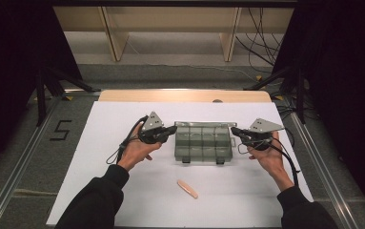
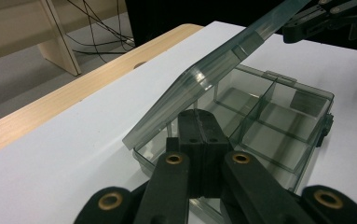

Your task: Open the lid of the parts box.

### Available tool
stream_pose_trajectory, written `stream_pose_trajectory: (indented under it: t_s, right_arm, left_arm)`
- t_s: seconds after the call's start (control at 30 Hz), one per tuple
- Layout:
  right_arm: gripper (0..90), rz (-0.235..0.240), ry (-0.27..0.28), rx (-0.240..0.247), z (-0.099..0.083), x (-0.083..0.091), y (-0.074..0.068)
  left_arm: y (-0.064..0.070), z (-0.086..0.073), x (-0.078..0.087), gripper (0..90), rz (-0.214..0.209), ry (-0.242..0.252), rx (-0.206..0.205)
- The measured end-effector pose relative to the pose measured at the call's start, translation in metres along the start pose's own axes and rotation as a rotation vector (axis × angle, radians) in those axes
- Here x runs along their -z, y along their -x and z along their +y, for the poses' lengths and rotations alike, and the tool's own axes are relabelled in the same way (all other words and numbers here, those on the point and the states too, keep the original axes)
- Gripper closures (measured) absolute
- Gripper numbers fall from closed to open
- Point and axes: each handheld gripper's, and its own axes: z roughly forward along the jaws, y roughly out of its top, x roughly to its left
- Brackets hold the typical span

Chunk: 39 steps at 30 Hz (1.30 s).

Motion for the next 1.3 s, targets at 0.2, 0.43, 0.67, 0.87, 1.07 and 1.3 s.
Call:
stream_pose_trajectory:
  t_s: [0.2,0.43,0.67,0.87,1.07,1.3]
  right_arm:
    - [90.0,0.000,-0.004,-0.003,0.001,0.000,0.000]
    - [81.6,0.018,-0.010,-0.010,0.001,0.000,-0.002]
    - [60.0,0.040,-0.079,-0.035,-0.002,0.007,-0.002]
    - [35.3,0.018,-0.073,-0.056,-0.001,0.006,0.006]
    - [27.1,-0.012,-0.061,-0.049,0.005,-0.002,0.013]
    - [29.9,-0.006,-0.070,-0.041,0.013,-0.012,0.016]
  left_arm:
    - [0.001,0.003,0.000,89.8,0.000,0.006,-0.006]
    - [0.001,0.004,0.000,89.8,-0.001,0.004,-0.008]
    - [0.000,0.004,0.001,89.8,0.003,0.003,-0.008]
    - [0.001,0.004,0.001,89.8,0.002,0.003,-0.003]
    - [0.003,0.005,0.001,89.8,-0.003,-0.004,-0.007]
    - [0.003,0.004,0.000,89.8,-0.010,-0.003,-0.006]
